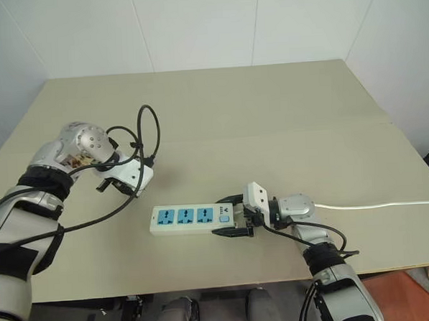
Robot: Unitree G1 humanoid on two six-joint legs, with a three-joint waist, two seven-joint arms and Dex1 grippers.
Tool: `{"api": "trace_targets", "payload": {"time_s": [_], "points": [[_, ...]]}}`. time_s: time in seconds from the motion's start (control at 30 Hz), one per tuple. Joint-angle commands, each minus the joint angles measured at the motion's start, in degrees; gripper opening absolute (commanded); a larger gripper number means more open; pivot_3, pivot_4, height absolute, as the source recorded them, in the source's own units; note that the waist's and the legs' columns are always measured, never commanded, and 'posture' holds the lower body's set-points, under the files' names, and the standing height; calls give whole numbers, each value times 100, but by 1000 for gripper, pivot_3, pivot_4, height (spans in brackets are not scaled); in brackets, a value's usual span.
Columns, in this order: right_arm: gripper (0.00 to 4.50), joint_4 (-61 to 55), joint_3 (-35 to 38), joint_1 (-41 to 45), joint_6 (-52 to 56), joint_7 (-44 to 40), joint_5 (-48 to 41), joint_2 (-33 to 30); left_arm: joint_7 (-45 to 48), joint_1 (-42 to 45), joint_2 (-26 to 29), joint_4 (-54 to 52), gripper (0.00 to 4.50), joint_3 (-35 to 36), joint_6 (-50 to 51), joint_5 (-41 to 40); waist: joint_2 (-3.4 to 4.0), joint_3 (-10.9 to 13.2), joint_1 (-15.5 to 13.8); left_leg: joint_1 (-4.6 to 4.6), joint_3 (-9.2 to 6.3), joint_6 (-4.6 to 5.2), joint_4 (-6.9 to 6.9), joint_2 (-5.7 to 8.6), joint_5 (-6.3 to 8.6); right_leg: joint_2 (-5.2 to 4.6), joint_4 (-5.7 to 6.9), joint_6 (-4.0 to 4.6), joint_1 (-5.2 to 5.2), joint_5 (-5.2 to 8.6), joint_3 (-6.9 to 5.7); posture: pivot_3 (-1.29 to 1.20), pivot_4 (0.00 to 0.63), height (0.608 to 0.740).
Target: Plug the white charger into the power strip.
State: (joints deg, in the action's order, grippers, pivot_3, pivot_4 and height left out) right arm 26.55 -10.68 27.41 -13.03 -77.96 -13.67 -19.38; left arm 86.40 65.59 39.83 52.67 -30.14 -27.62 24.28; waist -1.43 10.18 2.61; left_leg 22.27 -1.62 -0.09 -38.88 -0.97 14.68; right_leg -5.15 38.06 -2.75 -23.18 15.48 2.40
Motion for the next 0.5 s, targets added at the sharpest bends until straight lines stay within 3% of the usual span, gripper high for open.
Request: {"api": "trace_targets", "payload": {"time_s": [0.03,0.3,0.5], "points": [[3404,-67,-63,-75,-93,-51,-28,55,33,20,-101,-658,1025,585,466,-714,0,0,-1,1,-1,0,-1,0,0,0,0,0,0,0,-1,0,150,740],[3404,-39,-73,-136,-177,-9,4,94,-267,-403,-652,-2549,1025,1837,2525,-2469,0,0,27,0,-3,0,-2,-2,0,0,2,0,-1,0,1,0,150,740],[3404,-76,-84,-206,-198,48,10,85,-381,-998,-1074,-3667,1025,2381,3656,-3769,-1,-1,30,-3,-4,-1,-4,-2,0,0,3,0,1,0,2,0,150,740]]}}
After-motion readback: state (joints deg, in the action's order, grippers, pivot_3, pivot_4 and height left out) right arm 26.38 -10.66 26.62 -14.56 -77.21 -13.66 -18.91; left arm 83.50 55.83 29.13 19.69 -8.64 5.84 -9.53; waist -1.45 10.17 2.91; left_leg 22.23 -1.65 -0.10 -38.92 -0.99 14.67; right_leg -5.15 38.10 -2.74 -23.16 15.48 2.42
